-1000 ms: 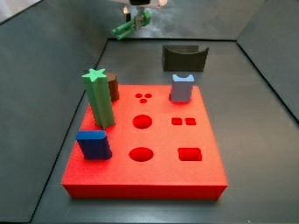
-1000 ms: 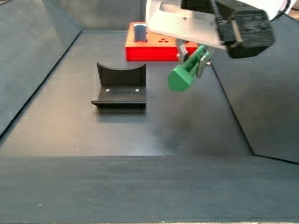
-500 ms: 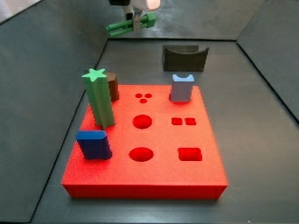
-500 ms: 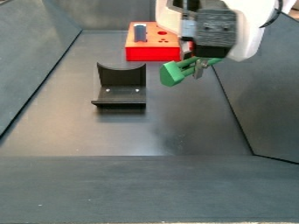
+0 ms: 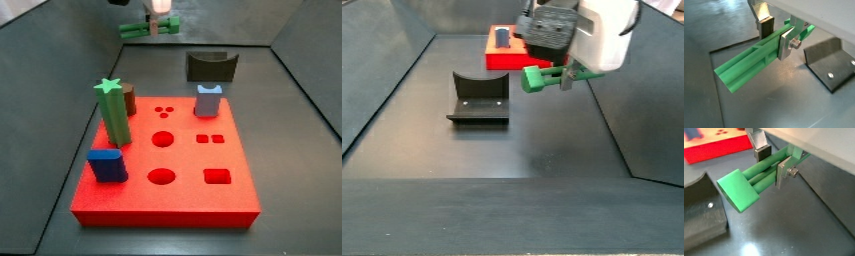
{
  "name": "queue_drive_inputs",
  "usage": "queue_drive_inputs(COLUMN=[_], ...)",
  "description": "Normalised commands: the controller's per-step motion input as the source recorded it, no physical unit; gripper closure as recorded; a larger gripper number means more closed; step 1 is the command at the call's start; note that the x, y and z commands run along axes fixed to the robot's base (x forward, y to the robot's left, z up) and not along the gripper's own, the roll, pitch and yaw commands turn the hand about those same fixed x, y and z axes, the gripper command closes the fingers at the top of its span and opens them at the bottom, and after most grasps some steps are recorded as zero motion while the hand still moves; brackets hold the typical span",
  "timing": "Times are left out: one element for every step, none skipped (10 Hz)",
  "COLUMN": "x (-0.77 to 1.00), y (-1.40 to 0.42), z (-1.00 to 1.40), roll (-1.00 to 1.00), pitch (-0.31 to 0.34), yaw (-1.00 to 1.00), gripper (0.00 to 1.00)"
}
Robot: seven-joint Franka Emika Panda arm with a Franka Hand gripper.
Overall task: Pick up the 3 prong object. Move up. Rotate the 3 prong object. Place the 3 prong object on the fixture. Regrasp the 3 prong object. Move to above the board. Insert the 3 prong object.
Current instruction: Rotate the 3 prong object.
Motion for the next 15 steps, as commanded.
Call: queue_drive_inputs(x=[0.00, 0.00, 0.00, 0.00, 0.00, 0.00, 0.00, 0.00, 0.00, 0.00, 0.00, 0.00, 0.00, 0.00, 0.00], y=[0.01, 0.01, 0.01, 0.01, 0.01, 0.01, 0.01, 0.01, 0.01, 0.01, 0.01, 0.01, 0.01, 0.01, 0.01], z=[0.00, 0.00, 0.00, 0.00, 0.00, 0.00, 0.00, 0.00, 0.00, 0.00, 0.00, 0.00, 0.00, 0.00, 0.00], roll=[0.00, 0.00, 0.00, 0.00, 0.00, 0.00, 0.00, 0.00, 0.00, 0.00, 0.00, 0.00, 0.00, 0.00, 0.00], pitch=[-0.001, -0.001, -0.001, -0.001, -0.001, -0.001, -0.001, -0.001, -0.001, -0.001, -0.001, -0.001, -0.001, -0.001, -0.001], yaw=[-1.00, -1.00, -1.00, -1.00, -1.00, -1.00, -1.00, -1.00, -1.00, -1.00, -1.00, -1.00, -1.00, -1.00, -1.00], gripper=[1.00, 1.00, 1.00, 1.00, 1.00, 1.00, 1.00, 1.00, 1.00, 1.00, 1.00, 1.00, 1.00, 1.00, 1.00])
